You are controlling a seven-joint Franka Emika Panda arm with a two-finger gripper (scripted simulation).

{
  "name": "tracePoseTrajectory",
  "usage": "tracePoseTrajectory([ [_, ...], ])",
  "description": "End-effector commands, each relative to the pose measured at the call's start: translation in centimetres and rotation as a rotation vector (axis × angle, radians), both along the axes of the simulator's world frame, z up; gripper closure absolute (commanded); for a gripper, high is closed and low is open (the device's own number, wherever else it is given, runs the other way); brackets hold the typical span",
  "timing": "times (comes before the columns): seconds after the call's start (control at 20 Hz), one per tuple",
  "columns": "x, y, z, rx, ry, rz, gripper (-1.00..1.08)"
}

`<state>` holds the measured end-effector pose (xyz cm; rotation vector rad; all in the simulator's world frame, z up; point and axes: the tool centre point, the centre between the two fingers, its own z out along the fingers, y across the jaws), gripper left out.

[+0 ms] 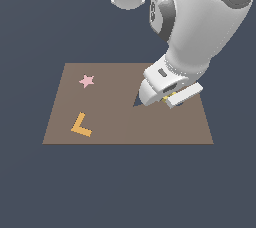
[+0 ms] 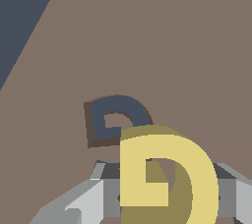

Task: Insert a designated object into the corresponding slot on a board.

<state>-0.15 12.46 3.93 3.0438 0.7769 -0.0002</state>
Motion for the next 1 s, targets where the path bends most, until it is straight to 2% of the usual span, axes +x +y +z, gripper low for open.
tracePoseTrajectory([
  [0.0, 0.4, 1.4, 0.1, 0.000, 0.000, 0.048, 1.08],
  [0.25, 0.6, 2.9, 0.1, 0.000, 0.000, 0.096, 1.08],
  [0.7, 0.5, 2.9, -0.9, 0.000, 0.001, 0.097, 1.08],
  [0.75, 0.5, 2.9, -0.9, 0.000, 0.001, 0.097, -0.92],
  [0.95, 0.5, 2.9, -0.9, 0.000, 0.001, 0.097, -0.92],
])
